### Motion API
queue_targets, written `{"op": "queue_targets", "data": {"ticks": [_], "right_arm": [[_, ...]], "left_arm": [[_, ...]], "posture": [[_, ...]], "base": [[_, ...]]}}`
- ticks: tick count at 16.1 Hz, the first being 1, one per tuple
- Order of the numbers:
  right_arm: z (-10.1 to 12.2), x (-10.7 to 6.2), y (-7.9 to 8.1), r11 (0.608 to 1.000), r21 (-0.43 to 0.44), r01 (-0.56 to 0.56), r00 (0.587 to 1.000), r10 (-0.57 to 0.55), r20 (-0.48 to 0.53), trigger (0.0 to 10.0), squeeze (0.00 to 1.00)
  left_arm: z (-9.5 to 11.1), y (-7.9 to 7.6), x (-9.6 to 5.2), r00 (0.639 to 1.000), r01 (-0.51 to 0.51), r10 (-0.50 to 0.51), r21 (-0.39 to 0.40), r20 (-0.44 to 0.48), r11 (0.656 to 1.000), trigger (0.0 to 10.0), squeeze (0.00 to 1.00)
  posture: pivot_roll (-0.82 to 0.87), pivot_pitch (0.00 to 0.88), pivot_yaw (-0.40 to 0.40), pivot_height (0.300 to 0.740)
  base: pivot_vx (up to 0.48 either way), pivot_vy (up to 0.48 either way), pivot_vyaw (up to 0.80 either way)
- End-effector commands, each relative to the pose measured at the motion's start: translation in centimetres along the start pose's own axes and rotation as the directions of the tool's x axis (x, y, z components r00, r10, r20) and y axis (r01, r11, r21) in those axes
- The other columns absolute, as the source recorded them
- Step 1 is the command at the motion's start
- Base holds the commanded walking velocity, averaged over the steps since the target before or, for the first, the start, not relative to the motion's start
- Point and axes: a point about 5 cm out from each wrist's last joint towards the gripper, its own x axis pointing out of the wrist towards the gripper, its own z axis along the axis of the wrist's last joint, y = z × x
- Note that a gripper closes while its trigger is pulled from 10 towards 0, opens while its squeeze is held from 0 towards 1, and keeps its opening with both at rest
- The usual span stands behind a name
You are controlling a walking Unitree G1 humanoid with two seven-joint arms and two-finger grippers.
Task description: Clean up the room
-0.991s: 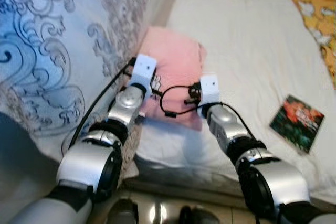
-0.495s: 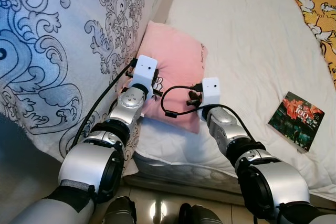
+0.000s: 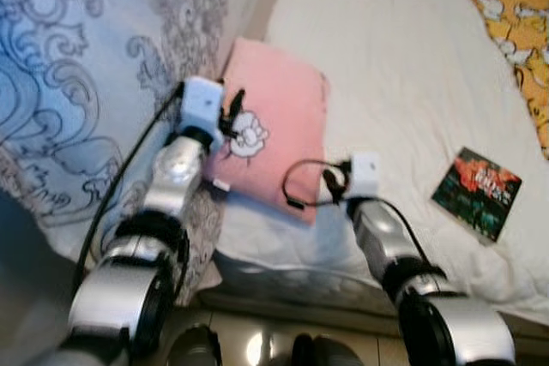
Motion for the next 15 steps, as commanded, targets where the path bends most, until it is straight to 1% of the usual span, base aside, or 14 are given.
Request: {"op": "queue_targets", "data": {"ticks": [1, 2, 3, 4, 5, 6, 7, 9, 10, 11, 12, 13, 14, 15], "right_arm": [[1.4, -0.1, -1.0, 0.999, -0.007, 0.031, 0.994, -0.030, 0.101, 10.0, 1.00], [1.7, -0.3, -1.4, 0.999, -0.011, 0.045, 0.990, -0.043, 0.131, 10.0, 1.00], [2.2, -1.3, -2.3, 0.997, -0.008, 0.079, 0.971, -0.075, 0.226, 10.0, 1.00], [2.3, -2.1, -2.5, 0.996, -0.007, 0.094, 0.960, -0.089, 0.266, 10.0, 1.00], [2.1, -5.2, -3.2, 0.990, -0.005, 0.140, 0.928, -0.129, 0.351, 10.0, 1.00], [1.9, -6.8, -3.7, 0.985, -0.006, 0.173, 0.910, -0.158, 0.383, 10.0, 1.00], [0.9, -8.7, -4.4, 0.980, 0.006, 0.197, 0.909, -0.184, 0.374, 10.0, 1.00], [-2.1, -9.6, -6.0, 0.973, 0.058, 0.224, 0.935, -0.231, 0.268, 10.0, 1.00], [-2.8, -9.8, -6.8, 0.963, 0.086, 0.257, 0.936, -0.270, 0.226, 10.0, 1.00], [-3.1, -9.9, -7.1, 0.958, 0.098, 0.270, 0.935, -0.285, 0.213, 10.0, 1.00], [-2.5, -10.0, -6.4, 0.965, 0.081, 0.249, 0.944, -0.261, 0.202, 10.0, 1.00], [-1.8, -9.6, -5.1, 0.981, 0.053, 0.184, 0.958, -0.191, 0.212, 10.0, 1.00], [-1.7, -9.4, -4.8, 0.984, 0.047, 0.170, 0.963, -0.176, 0.204, 10.0, 0.92], [-1.6, -9.0, -4.6, 0.985, 0.051, 0.167, 0.966, -0.174, 0.193, 10.0, 0.00]], "left_arm": [[0.5, -0.1, -0.8, 0.998, 0.051, -0.052, 0.041, 0.032, 0.998, 10.0, 1.00], [0.4, -0.3, -1.3, 0.996, 0.075, -0.078, 0.063, 0.033, 0.995, 10.0, 1.00], [-0.2, 0.0, -2.6, 0.997, 0.077, -0.077, 0.030, 0.013, 0.997, 10.0, 1.00], [-0.5, -0.1, -3.3, 0.997, 0.077, -0.077, 0.013, 0.000, 0.997, 10.0, 1.00], [-0.7, -1.7, -4.8, 0.994, 0.111, -0.112, -0.046, -0.013, 0.993, 10.0, 1.00], [-0.8, -2.5, -5.5, 0.992, 0.122, -0.123, -0.073, -0.018, 0.990, 10.0, 1.00], [-2.0, -4.1, -6.9, 0.988, 0.123, -0.134, -0.140, -0.078, 0.983, 10.0, 1.00], [-3.8, -6.1, -9.1, 0.981, 0.073, -0.114, -0.246, -0.158, 0.967, 10.0, 1.00], [-4.7, -6.0, -9.8, 0.978, -0.010, -0.053, -0.294, -0.204, 0.956, 10.0, 1.00], [-5.0, -5.8, -10.0, 0.979, -0.052, -0.017, -0.329, -0.205, 0.943, 10.0, 1.00], [-5.3, -5.4, -9.9, 0.973, -0.064, -0.010, -0.312, -0.232, 0.948, 10.0, 1.00], [-5.2, -5.4, -9.4, 0.973, -0.021, -0.042, -0.265, -0.228, 0.964, 10.0, 1.00], [-5.0, -5.4, -9.0, 0.974, -0.007, -0.052, -0.258, -0.222, 0.966, 10.0, 0.62], [-4.5, -5.4, -8.5, 0.976, 0.002, -0.058, -0.261, -0.208, 0.965, 10.0, 0.00]], "posture": [[0.09, 0.000, -0.070, 0.740], [0.10, 0.000, -0.071, 0.740], [0.12, 0.000, -0.074, 0.740], [0.13, 0.000, -0.074, 0.740], [0.15, 0.000, -0.072, 0.740], [0.15, 0.000, -0.072, 0.740], [0.15, 0.000, -0.066, 0.740], [0.14, 0.000, -0.053, 0.740], [0.13, 0.000, -0.053, 0.740], [0.13, 0.000, -0.051, 0.740], [0.11, 0.000, -0.039, 0.740], [0.10, 0.000, -0.034, 0.740], [0.10, 0.000, -0.030, 0.740], [0.10, 0.000, -0.030, 0.740]], "base": [[0.000, 0.000, 0.00], [0.000, 0.000, 0.00], [0.000, 0.000, 0.00], [0.000, 0.000, 0.00], [0.000, 0.000, 0.00], [0.000, 0.000, 0.00], [0.000, 0.000, 0.00], [0.000, 0.000, 0.00], [0.000, 0.000, 0.00], [0.000, 0.000, 0.00], [0.274, -0.390, 0.00], [0.300, -0.371, 0.00], [0.300, -0.371, 0.00], [0.307, -0.364, 0.00]]}}
